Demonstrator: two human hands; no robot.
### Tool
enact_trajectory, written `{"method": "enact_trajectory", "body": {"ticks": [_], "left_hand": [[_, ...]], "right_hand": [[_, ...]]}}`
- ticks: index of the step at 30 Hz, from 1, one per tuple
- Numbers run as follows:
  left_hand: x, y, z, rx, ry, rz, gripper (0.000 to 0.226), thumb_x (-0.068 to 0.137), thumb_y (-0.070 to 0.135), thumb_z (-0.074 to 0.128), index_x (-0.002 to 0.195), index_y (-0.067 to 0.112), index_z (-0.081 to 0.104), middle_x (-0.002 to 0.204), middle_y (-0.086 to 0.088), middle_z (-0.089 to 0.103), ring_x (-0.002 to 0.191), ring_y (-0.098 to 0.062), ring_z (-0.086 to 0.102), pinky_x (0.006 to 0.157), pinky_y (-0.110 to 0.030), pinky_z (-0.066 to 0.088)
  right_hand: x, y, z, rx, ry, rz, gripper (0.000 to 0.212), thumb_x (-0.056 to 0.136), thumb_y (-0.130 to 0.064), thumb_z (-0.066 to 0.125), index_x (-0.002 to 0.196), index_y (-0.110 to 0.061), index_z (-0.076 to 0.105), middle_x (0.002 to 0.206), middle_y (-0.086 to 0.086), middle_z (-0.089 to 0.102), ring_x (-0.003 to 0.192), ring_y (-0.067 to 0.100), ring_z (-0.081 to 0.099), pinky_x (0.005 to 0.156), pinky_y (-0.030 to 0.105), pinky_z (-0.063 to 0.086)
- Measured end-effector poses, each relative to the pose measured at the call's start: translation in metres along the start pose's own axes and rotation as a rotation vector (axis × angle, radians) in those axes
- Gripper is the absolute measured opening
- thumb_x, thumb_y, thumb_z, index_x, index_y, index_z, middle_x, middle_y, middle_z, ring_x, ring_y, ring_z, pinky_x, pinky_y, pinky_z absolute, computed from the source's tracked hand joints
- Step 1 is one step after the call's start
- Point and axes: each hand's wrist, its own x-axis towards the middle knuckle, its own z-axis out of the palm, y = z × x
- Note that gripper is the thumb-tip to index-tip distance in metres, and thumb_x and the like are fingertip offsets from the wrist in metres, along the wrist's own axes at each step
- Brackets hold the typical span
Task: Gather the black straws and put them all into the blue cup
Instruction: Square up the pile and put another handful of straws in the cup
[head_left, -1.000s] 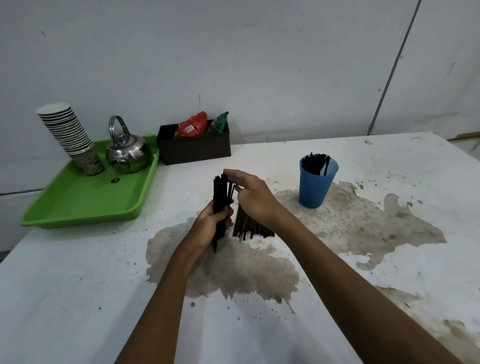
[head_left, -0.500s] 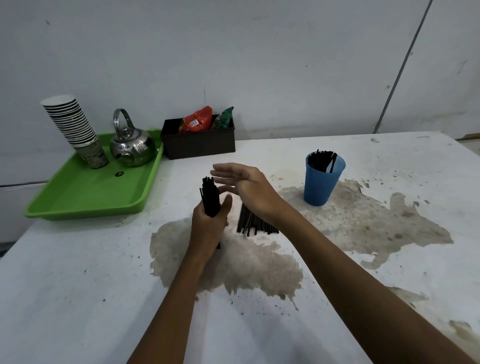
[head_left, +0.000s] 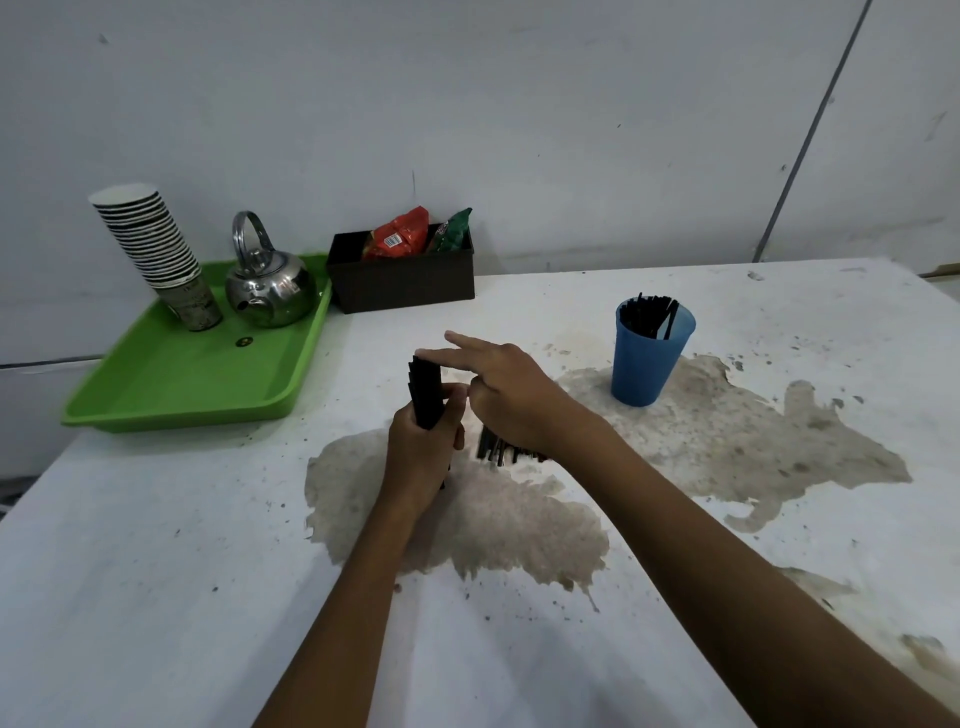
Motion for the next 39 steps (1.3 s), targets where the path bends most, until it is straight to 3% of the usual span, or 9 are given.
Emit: {"method": "enact_trajectory", "body": {"ticks": [6,11,15,17,22,25,30,35,39], "left_hand": [[-0.002,0.001,0.000,0.018,-0.015,0.076,0.024,0.098,0.025,0.056,0.075,0.020,0.061,0.050,0.006,0.057,0.039,-0.002,0.045,0.044,-0.016,0.038],[-0.002,-0.001,0.000,0.029,0.043,0.092,0.016,0.096,0.023,0.058,0.083,0.028,0.066,0.055,0.004,0.062,0.041,-0.005,0.048,0.046,-0.025,0.042],[-0.004,-0.001,0.003,0.065,0.098,0.099,0.022,0.095,0.025,0.061,0.073,0.024,0.063,0.059,-0.003,0.064,0.039,-0.005,0.051,0.051,-0.026,0.043],[-0.003,-0.001,0.004,0.087,0.105,0.106,0.025,0.095,0.027,0.061,0.071,0.022,0.059,0.058,-0.003,0.063,0.041,-0.006,0.053,0.054,-0.026,0.043],[0.002,0.008,0.007,0.064,0.048,0.137,0.032,0.099,0.026,0.055,0.069,0.015,0.054,0.050,0.006,0.055,0.038,-0.005,0.048,0.048,-0.021,0.040],[0.010,0.011,0.009,0.036,0.033,0.139,0.032,0.100,0.018,0.054,0.068,0.018,0.054,0.046,0.011,0.054,0.039,-0.005,0.044,0.044,-0.020,0.037],[0.014,0.004,0.013,0.115,0.037,0.118,0.026,0.098,0.020,0.057,0.073,0.023,0.058,0.067,0.005,0.064,0.058,-0.008,0.060,0.059,-0.025,0.050],[0.010,0.005,0.011,0.187,0.021,0.131,0.028,0.097,0.024,0.058,0.069,0.026,0.056,0.064,0.008,0.063,0.050,0.006,0.060,0.048,-0.006,0.043],[0.010,0.010,0.011,0.164,0.017,0.103,0.025,0.098,0.029,0.056,0.073,0.029,0.060,0.059,0.008,0.062,0.045,0.001,0.057,0.051,-0.016,0.042]], "right_hand": [[0.001,-0.008,0.000,0.120,-0.008,0.020,0.070,0.084,0.008,0.036,0.141,-0.031,0.046,0.157,0.007,0.030,0.146,0.023,0.023,0.119,0.040,0.021],[-0.003,-0.008,0.004,0.042,-0.012,-0.022,0.066,0.088,0.008,0.037,0.141,-0.030,0.046,0.157,0.006,0.030,0.144,0.026,0.026,0.114,0.036,0.028],[-0.007,-0.006,0.005,-0.059,-0.003,-0.119,0.064,0.089,0.008,0.035,0.143,-0.027,0.044,0.155,-0.002,0.036,0.147,0.020,0.022,0.115,0.042,0.031],[-0.010,-0.004,0.005,-0.022,0.002,-0.115,0.067,0.087,0.012,0.033,0.143,-0.025,0.044,0.154,-0.005,0.036,0.148,0.014,0.018,0.116,0.036,0.028],[-0.015,-0.006,0.000,0.115,0.080,-0.088,0.072,0.082,0.016,0.029,0.142,-0.020,0.047,0.153,0.004,0.038,0.147,0.016,0.021,0.113,0.029,0.029],[-0.011,-0.006,-0.004,0.116,0.098,-0.093,0.072,0.082,0.015,0.031,0.141,-0.022,0.048,0.155,0.009,0.033,0.146,0.024,0.025,0.115,0.036,0.031],[-0.012,0.001,-0.002,-0.014,0.063,-0.123,0.068,0.086,0.008,0.036,0.143,-0.028,0.045,0.157,0.006,0.031,0.146,0.025,0.025,0.112,0.043,0.036],[-0.010,0.005,0.002,-0.269,0.036,-0.243,0.068,0.086,0.010,0.042,0.146,-0.023,0.039,0.155,-0.005,0.035,0.149,0.015,0.013,0.117,0.043,0.025],[-0.018,0.002,-0.001,-0.156,0.100,-0.187,0.058,0.094,-0.001,0.041,0.147,-0.024,0.035,0.155,-0.007,0.033,0.148,0.010,0.013,0.112,0.028,0.024]]}}
